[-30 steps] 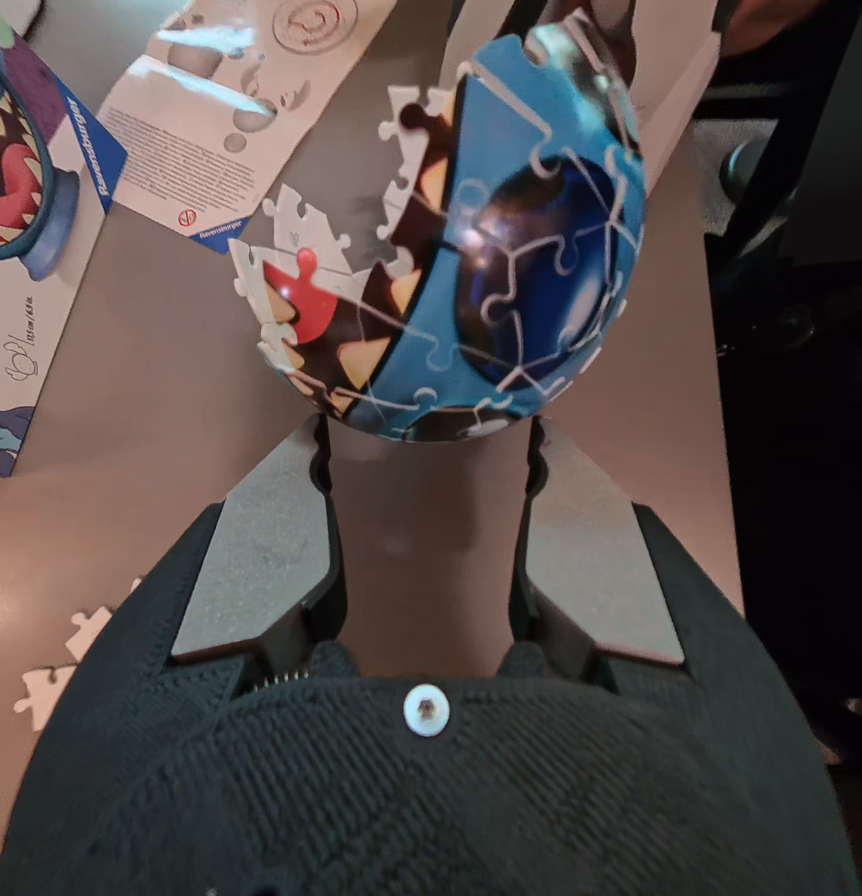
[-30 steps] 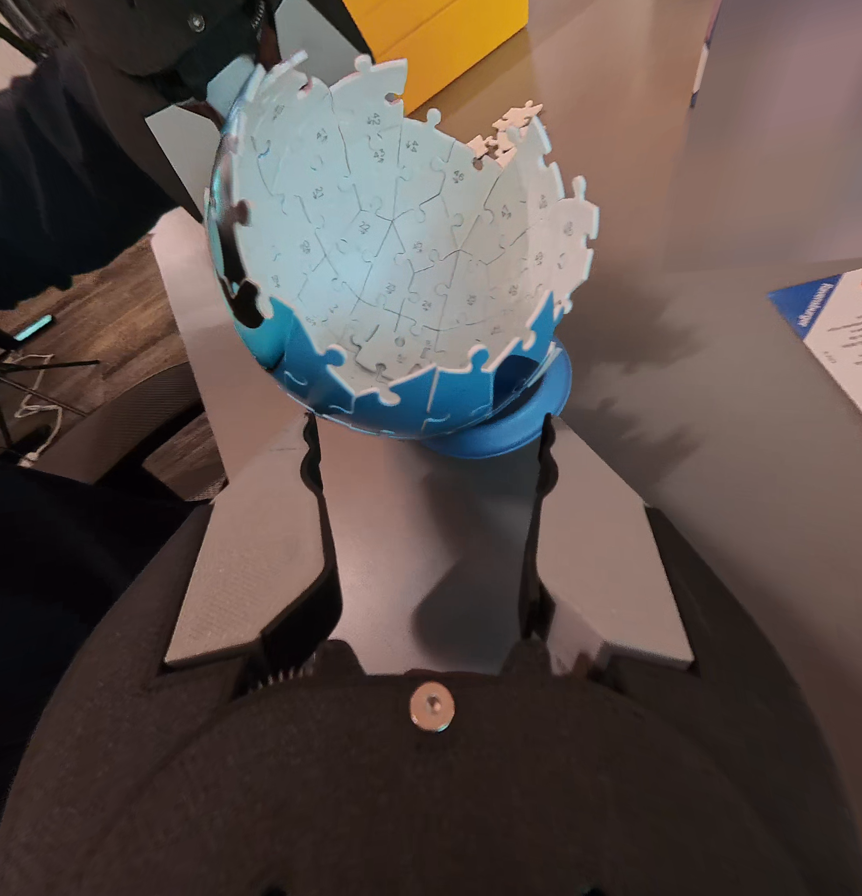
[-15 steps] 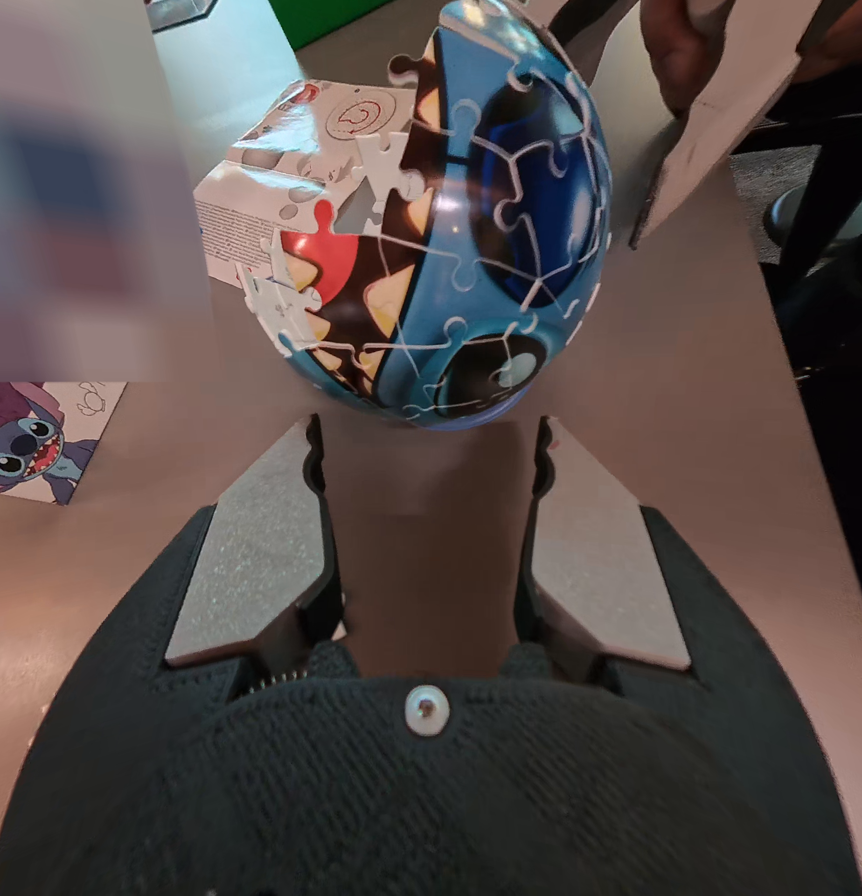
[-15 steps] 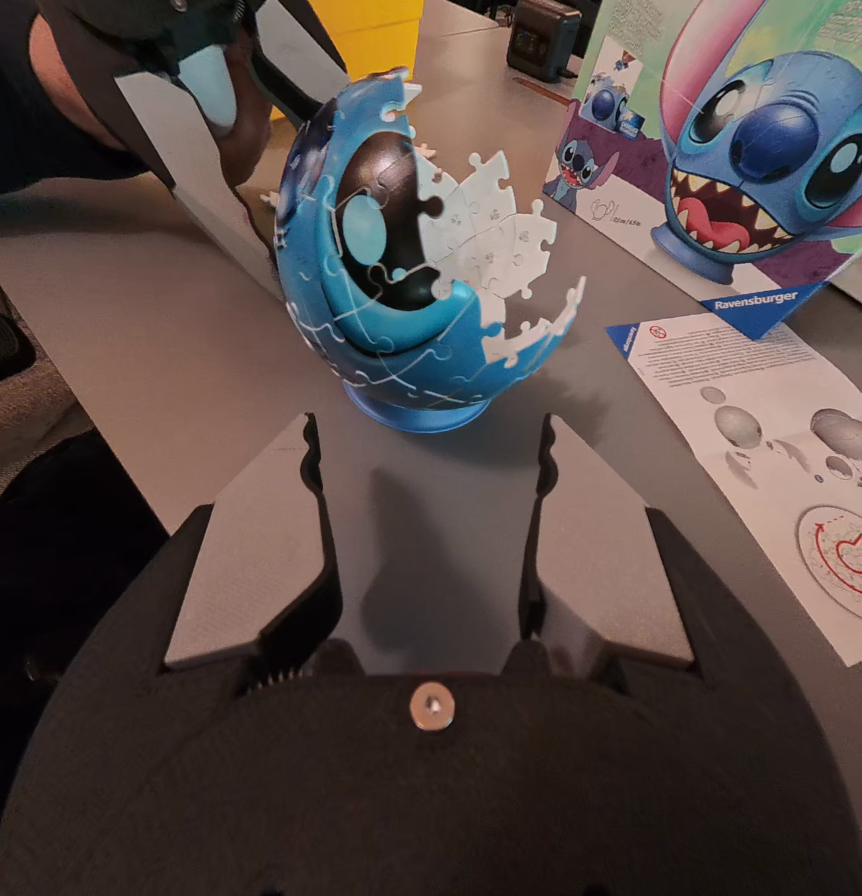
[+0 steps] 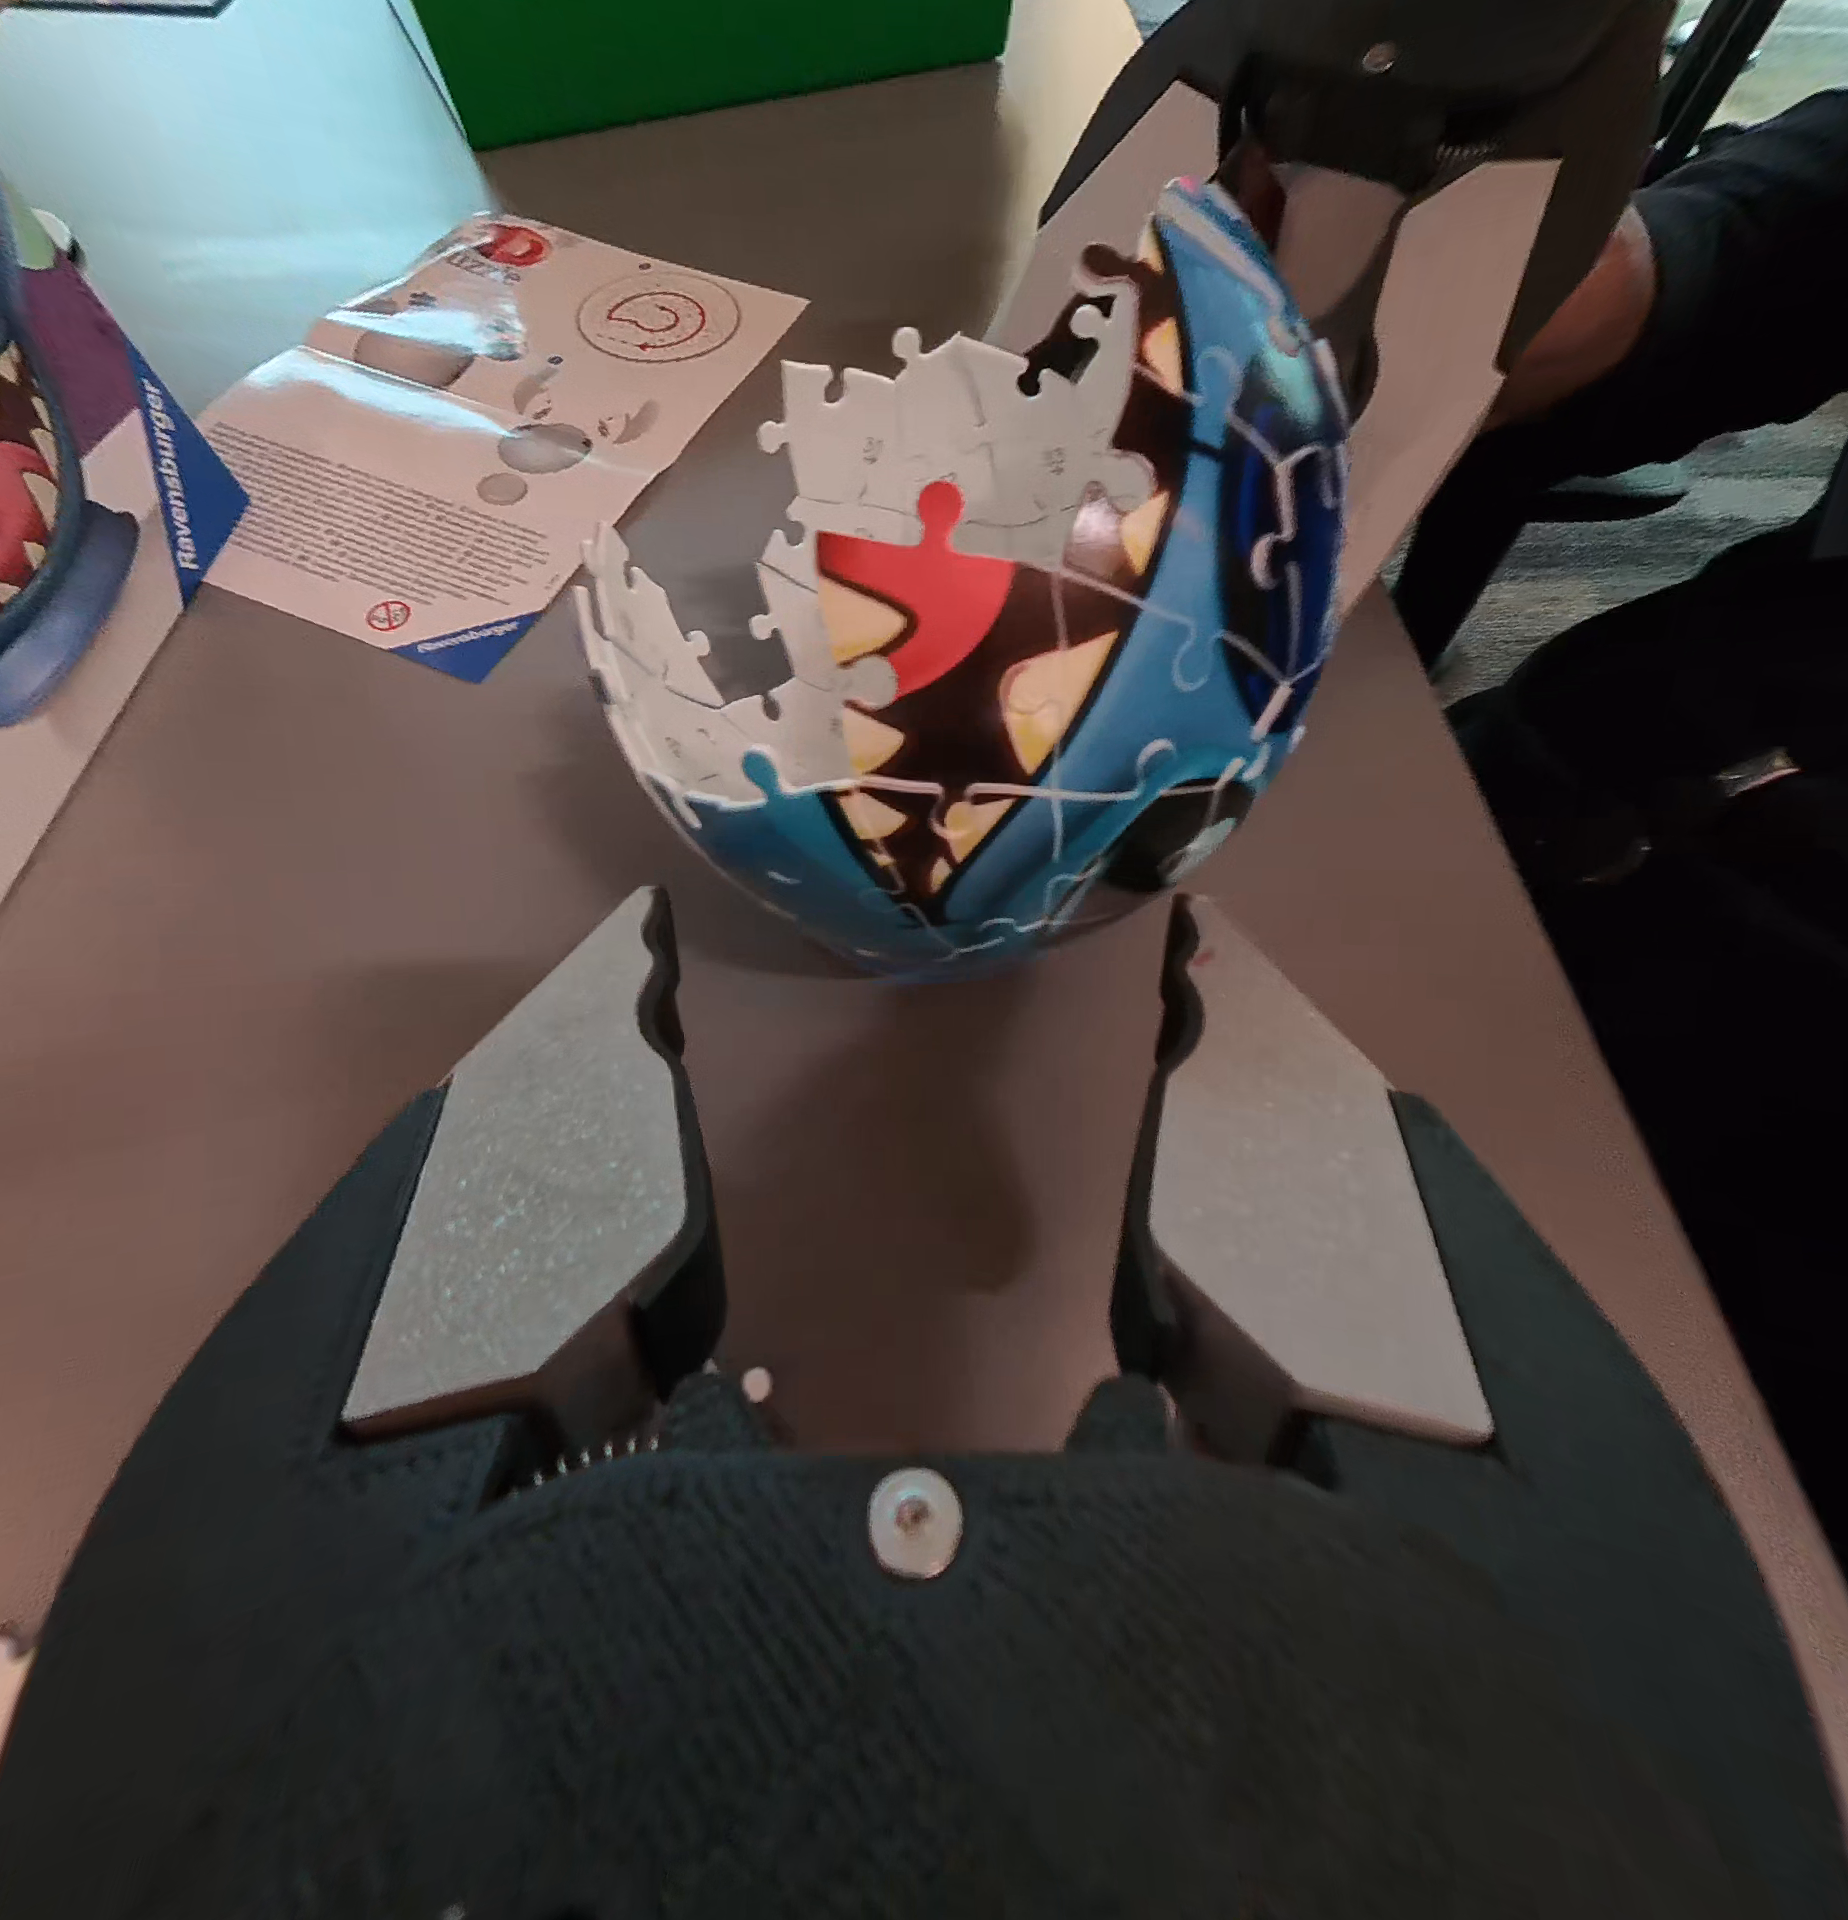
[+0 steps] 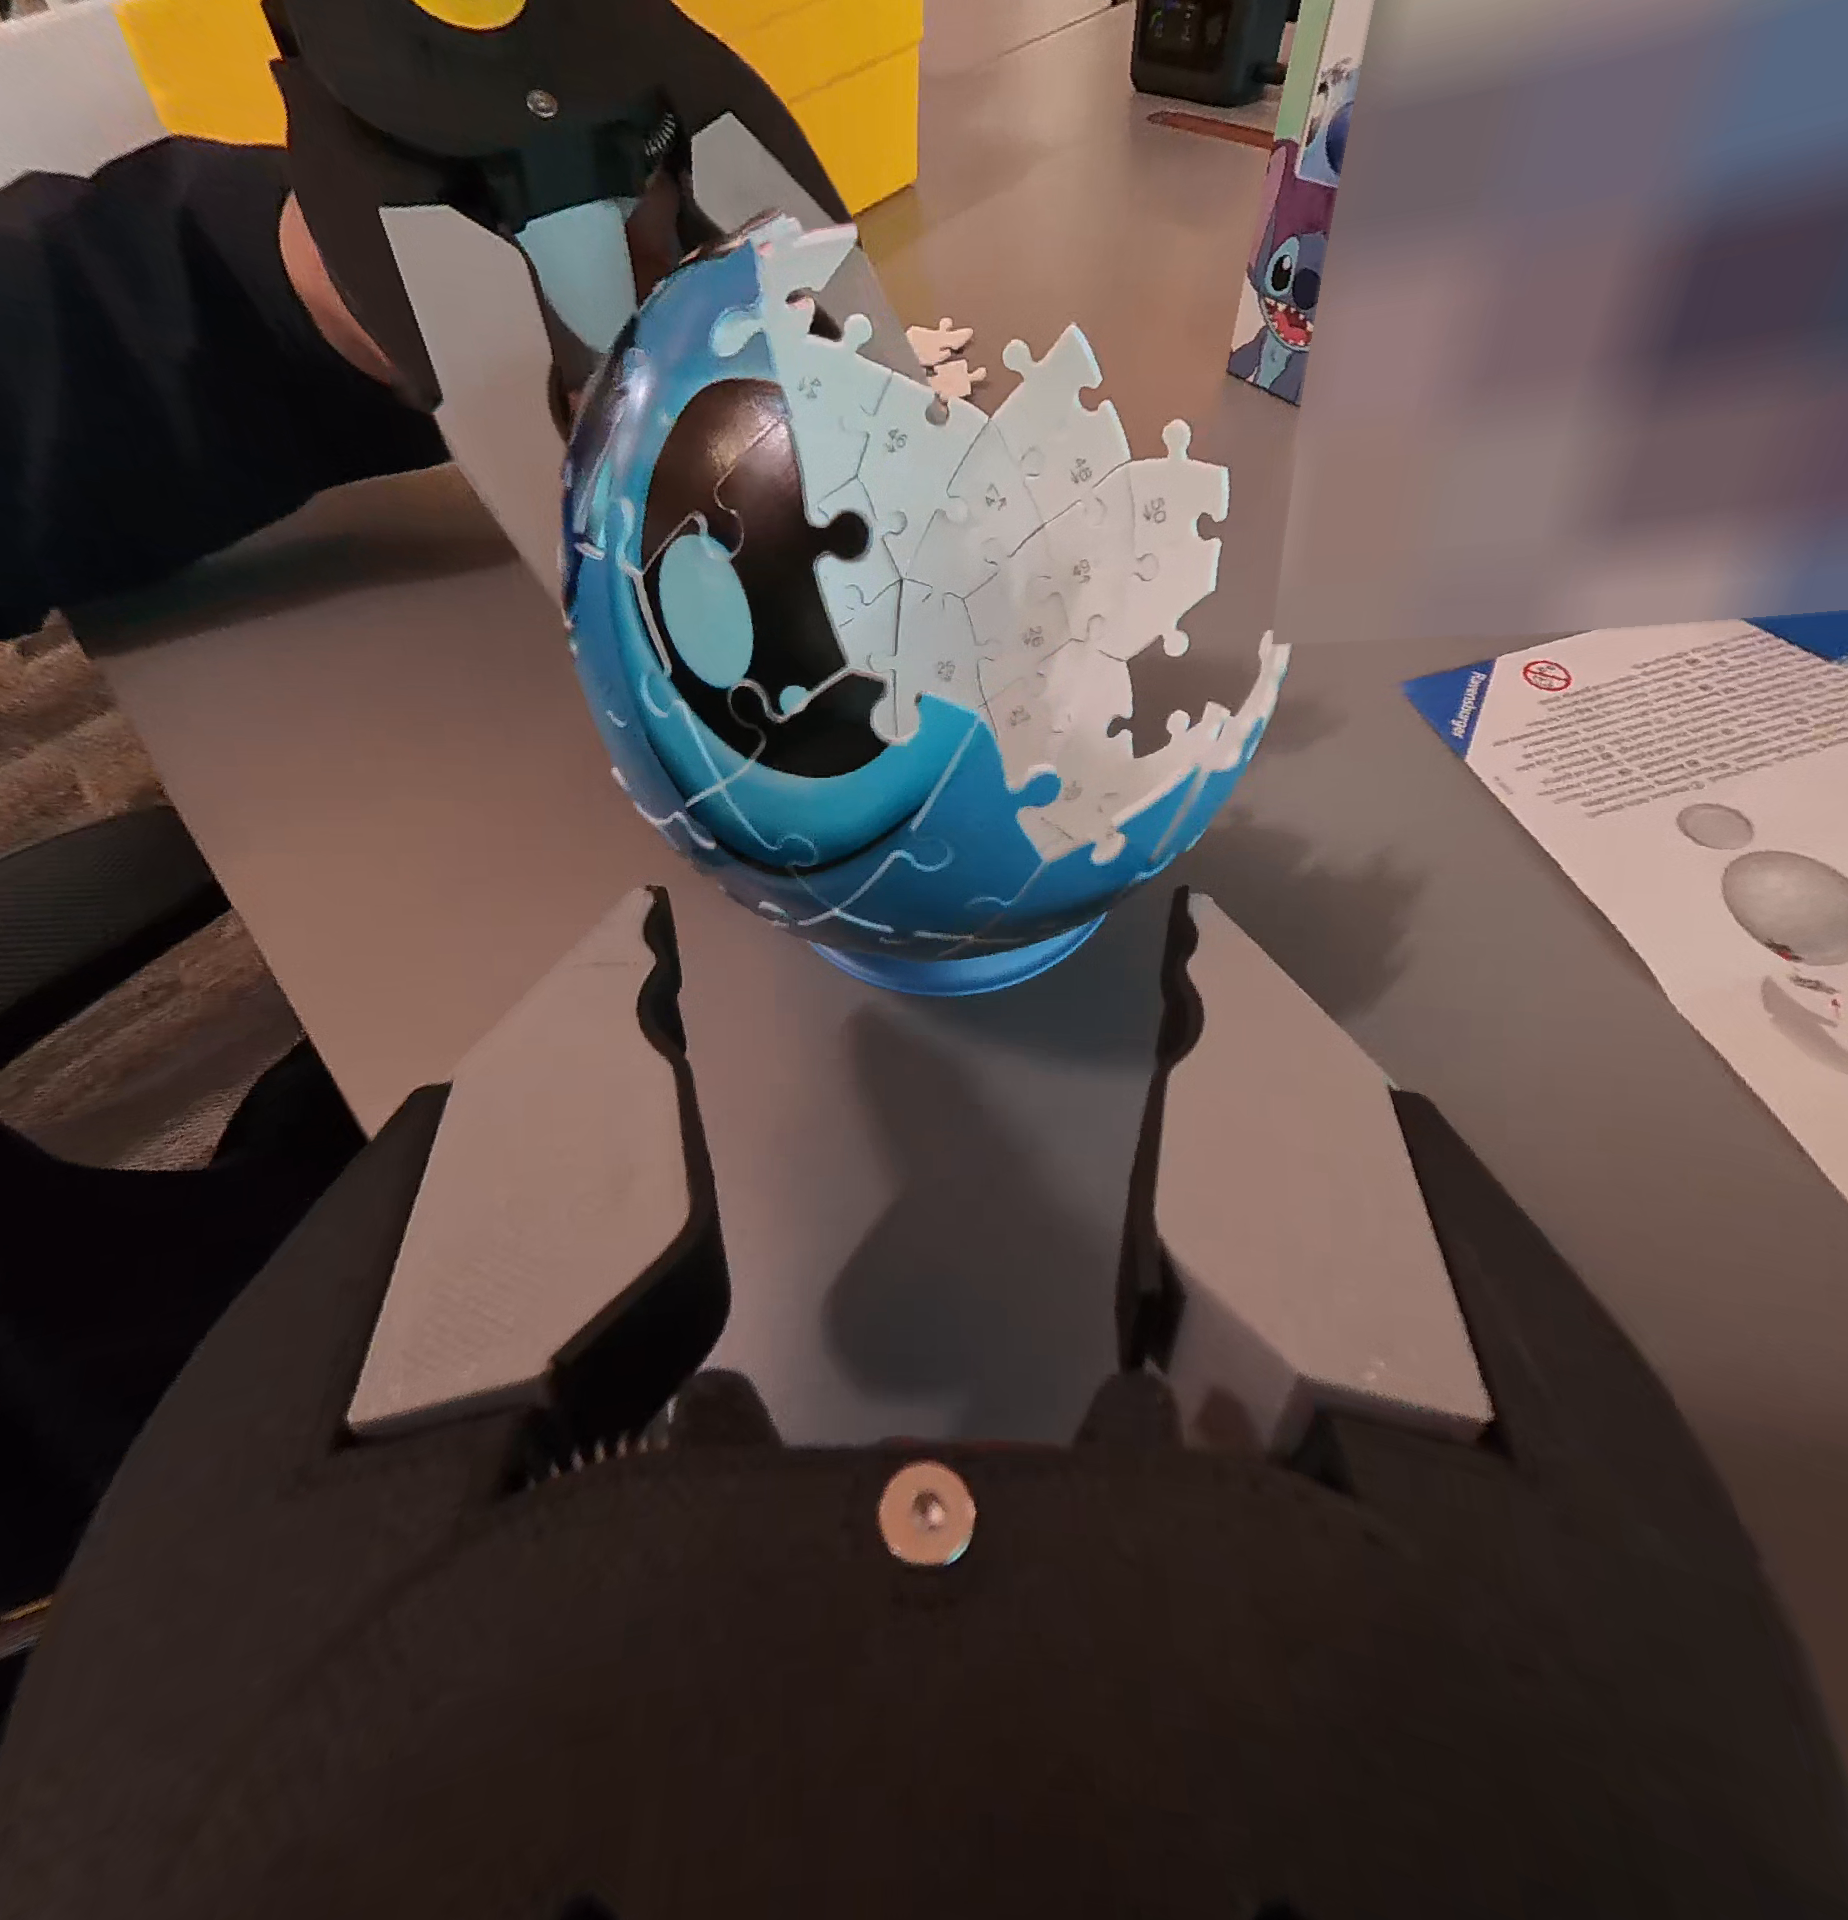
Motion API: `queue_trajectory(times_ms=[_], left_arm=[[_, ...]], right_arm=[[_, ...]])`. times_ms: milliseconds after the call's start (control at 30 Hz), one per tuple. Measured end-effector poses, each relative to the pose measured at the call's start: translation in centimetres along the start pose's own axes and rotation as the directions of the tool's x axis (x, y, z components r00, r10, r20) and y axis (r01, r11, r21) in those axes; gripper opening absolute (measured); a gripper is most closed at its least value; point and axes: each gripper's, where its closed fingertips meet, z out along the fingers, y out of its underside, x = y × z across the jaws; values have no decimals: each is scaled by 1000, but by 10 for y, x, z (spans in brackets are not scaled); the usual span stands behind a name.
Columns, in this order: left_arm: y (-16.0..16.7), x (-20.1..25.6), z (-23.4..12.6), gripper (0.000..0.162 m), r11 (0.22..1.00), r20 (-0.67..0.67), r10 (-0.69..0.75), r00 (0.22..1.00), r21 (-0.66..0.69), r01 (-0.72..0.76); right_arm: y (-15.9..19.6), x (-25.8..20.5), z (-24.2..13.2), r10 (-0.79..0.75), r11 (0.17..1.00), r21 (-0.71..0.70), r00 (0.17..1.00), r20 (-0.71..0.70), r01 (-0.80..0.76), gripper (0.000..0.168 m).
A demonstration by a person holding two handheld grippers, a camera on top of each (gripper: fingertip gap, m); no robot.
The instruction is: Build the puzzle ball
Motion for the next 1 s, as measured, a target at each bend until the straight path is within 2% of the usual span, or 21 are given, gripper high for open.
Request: queue_trajectory(times_ms=[200, 333, 433, 667, 1000], left_arm=[[-8, -1, 1, 91, 986, 28, 156, 987, 51, -157], [-12, -3, -1, 94, 948, 117, 301, 947, 71, -310], [-13, 0, -1, 94, 924, 129, 367, 921, 68, -377], [-3, -8, 2, 97, 904, 140, 424, 895, -5, -428], [4, -13, 14, 90, 921, 135, 389, 911, -33, -388]], right_arm=[[0, 5, 4, -57, 998, -19, 998, -41, 56, 88], [0, 7, 5, -100, 995, -24, 993, -67, 98, 88], [1, 9, 4, -153, 988, -29, 984, -89, 151, 88], [0, 13, 4, -307, 952, -48, 939, -158, 303, 88], [-1, 20, 8, -427, 904, -80, 877, -220, 420, 92]])
